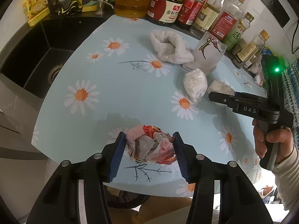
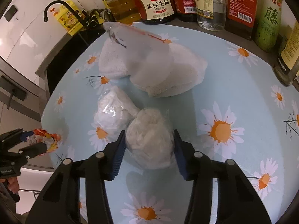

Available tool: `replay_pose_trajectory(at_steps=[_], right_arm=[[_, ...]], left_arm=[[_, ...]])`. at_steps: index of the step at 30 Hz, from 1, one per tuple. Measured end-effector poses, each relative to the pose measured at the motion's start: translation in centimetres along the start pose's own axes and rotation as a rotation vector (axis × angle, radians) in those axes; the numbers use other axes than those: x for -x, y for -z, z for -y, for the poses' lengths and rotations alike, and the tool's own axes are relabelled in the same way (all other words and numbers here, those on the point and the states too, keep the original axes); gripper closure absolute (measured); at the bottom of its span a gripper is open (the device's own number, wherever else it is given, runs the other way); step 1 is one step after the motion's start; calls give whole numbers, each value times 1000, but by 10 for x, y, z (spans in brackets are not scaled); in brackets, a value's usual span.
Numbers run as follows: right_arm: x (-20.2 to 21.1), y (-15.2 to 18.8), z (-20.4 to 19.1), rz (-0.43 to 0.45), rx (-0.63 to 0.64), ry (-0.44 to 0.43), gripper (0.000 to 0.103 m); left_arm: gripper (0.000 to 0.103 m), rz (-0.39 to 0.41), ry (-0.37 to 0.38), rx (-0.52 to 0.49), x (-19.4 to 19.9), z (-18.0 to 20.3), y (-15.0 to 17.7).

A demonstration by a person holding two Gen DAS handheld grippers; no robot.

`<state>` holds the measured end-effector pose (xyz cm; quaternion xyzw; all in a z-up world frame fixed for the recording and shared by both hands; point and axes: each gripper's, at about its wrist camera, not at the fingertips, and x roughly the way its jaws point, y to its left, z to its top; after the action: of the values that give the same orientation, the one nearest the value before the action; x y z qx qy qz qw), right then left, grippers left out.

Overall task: Collect trash
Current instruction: 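Grasp the clear bag of white tissue with the right tool while the left tool holds the wrapper, then carry the pink wrapper and tissue bag down over the black bin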

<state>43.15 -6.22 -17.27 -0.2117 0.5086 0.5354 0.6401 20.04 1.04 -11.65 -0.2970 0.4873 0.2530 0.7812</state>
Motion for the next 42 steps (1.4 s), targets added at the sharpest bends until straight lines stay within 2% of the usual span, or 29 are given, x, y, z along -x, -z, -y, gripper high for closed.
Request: replay_pose_trajectory(at_steps=[6,13,23,35,42], right_arm=[[5,2,-3,12,-4,7,54],[20,18,-16,41,-64,39,54],[50,61,-74,116,-186,113,54],[46,112,-147,143,-313,145,54],[37,132,-178,145,-360,143,54]], left_arm=[[53,1,8,-8,1,-2,-1],[53,-2,66,-95,5,-6,-3],[53,-32,174,-263,13,-23,4],[53,-84,261,-395,22,-56,32],[53,-118,291,-425,21,-73,48]])
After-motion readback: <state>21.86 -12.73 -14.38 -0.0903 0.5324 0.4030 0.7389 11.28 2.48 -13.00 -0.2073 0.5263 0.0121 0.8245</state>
